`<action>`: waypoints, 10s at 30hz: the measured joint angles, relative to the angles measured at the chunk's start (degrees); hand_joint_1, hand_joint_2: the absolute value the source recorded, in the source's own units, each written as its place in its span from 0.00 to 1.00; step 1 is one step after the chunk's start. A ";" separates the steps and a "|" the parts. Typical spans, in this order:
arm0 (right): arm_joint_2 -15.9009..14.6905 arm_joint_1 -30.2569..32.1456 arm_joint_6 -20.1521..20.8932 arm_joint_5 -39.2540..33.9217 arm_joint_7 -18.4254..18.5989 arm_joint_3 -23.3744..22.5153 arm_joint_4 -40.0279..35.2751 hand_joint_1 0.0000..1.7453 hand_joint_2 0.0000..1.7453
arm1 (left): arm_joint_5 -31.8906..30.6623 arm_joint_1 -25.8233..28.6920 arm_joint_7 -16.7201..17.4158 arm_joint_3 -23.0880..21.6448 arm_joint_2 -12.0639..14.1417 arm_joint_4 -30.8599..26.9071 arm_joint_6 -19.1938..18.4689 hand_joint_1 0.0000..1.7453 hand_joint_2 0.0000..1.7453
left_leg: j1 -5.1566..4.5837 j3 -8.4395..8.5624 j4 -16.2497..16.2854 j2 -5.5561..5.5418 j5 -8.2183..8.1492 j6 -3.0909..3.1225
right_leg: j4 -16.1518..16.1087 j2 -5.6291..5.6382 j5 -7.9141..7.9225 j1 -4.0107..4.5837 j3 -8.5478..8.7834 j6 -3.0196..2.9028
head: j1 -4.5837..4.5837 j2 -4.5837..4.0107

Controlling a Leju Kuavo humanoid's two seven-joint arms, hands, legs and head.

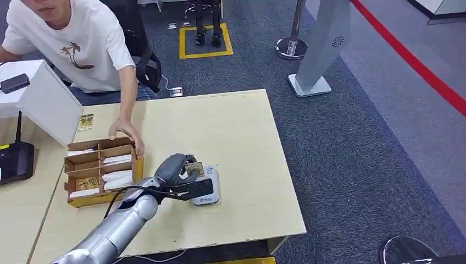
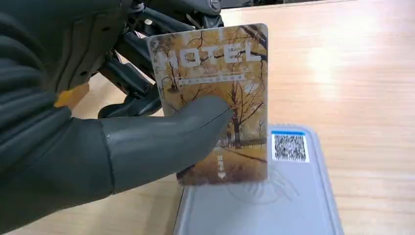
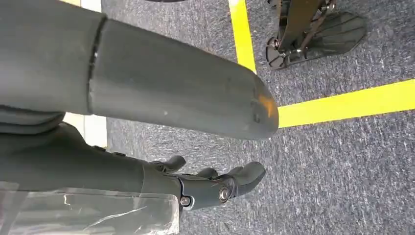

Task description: Pass the card to the sensor for recognition and then transmit it.

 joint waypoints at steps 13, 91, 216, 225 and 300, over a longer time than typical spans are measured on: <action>0.00 0.03 0.04 0.00 0.24 0.00 0.00 0.00 1.00 | 8.46 4.30 -0.50 0.75 0.35 -2.69 5.25 1.00 1.00 | 0.01 0.08 0.00 -0.03 0.01 0.00 | 0.00 -0.02 0.01 0.00 0.11 0.00 | 0.00 0.00; 1.31 0.51 2.64 -0.02 1.64 1.27 -0.17 0.00 1.00 | 3.85 -25.63 7.15 -5.10 21.53 -17.99 -21.26 0.00 1.00 | 0.04 -0.18 0.01 0.08 0.22 -0.07 | 0.04 0.12 0.21 0.03 -0.26 -0.04 | 0.00 0.00; 0.83 1.16 -0.24 6.93 5.60 2.78 0.37 0.00 1.00 | 52.72 33.25 -19.19 36.35 3.93 -50.03 4.33 0.00 1.00 | 0.05 -0.24 -0.04 0.14 0.15 -0.05 | -0.06 0.18 0.18 0.01 -0.33 0.01 | 0.00 0.00; 0.44 1.52 -0.66 3.54 5.47 0.94 0.37 0.00 1.00 | 50.18 26.57 -19.12 36.24 2.73 -44.46 4.44 0.00 1.00 | 0.04 -0.22 -0.04 0.18 0.17 -0.06 | -0.04 0.22 0.20 0.01 -0.31 -0.01 | 0.00 0.00; -1.49 2.95 -3.23 0.00 -10.14 -12.72 2.73 0.00 1.00 | 2.84 36.31 -2.14 34.91 11.63 -61.46 14.03 0.00 1.00 | 0.08 -0.33 -0.06 0.07 0.20 -0.05 | -0.03 0.11 0.19 0.07 -0.38 0.00 | -0.07 0.00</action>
